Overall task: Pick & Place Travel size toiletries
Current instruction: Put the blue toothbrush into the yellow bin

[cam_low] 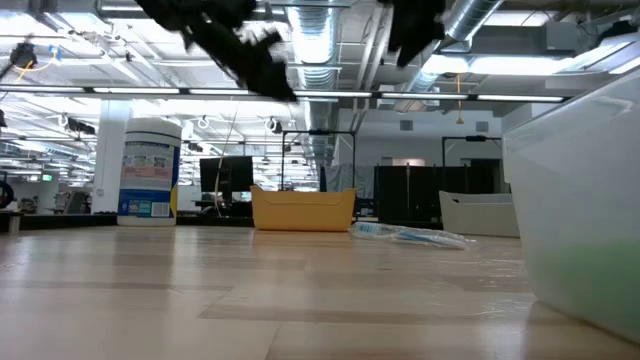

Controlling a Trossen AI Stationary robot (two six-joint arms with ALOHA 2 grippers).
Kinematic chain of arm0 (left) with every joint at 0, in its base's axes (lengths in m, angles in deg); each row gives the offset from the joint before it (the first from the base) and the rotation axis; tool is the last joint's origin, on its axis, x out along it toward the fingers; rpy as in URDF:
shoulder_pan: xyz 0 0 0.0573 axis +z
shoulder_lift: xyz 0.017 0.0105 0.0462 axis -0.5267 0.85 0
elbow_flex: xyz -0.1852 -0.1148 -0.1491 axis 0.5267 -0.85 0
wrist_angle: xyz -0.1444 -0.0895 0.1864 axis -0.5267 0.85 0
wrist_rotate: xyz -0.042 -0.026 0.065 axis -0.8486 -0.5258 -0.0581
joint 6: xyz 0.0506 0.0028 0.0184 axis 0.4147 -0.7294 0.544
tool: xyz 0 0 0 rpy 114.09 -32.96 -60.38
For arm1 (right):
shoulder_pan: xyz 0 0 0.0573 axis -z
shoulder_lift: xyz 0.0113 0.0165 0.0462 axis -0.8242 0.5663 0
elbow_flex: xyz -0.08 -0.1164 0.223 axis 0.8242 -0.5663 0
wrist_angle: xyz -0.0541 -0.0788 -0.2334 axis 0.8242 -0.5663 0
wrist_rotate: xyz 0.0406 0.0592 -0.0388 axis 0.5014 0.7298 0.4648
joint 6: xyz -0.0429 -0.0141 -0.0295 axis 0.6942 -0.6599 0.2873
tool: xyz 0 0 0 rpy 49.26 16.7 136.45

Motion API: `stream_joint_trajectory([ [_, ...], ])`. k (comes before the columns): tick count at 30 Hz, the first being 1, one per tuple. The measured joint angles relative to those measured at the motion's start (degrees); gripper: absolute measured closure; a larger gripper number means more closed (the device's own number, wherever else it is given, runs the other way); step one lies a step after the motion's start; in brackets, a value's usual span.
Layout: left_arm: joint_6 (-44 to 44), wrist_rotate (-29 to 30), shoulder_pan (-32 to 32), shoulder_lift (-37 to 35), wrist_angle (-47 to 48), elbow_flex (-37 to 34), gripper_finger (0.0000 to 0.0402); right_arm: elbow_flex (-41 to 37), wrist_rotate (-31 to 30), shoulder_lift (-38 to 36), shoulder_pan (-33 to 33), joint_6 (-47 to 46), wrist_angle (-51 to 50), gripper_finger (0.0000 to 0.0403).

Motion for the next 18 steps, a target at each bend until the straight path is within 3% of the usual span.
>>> stream_joint_trajectory([
  [10, -3.68, -2.96, -2.27, -23.26, 0.07, 0.00, 0.0146, -26.37, 0.01, 0.03, 1.55, -5.77, 26.96, 0.0188],
  [18, -3.89, -2.98, -4.85, -31.52, 0.06, 0.00, 0.0160, -37.37, 0.05, 0.03, -0.95, -7.51, 36.10, 0.0197],
])
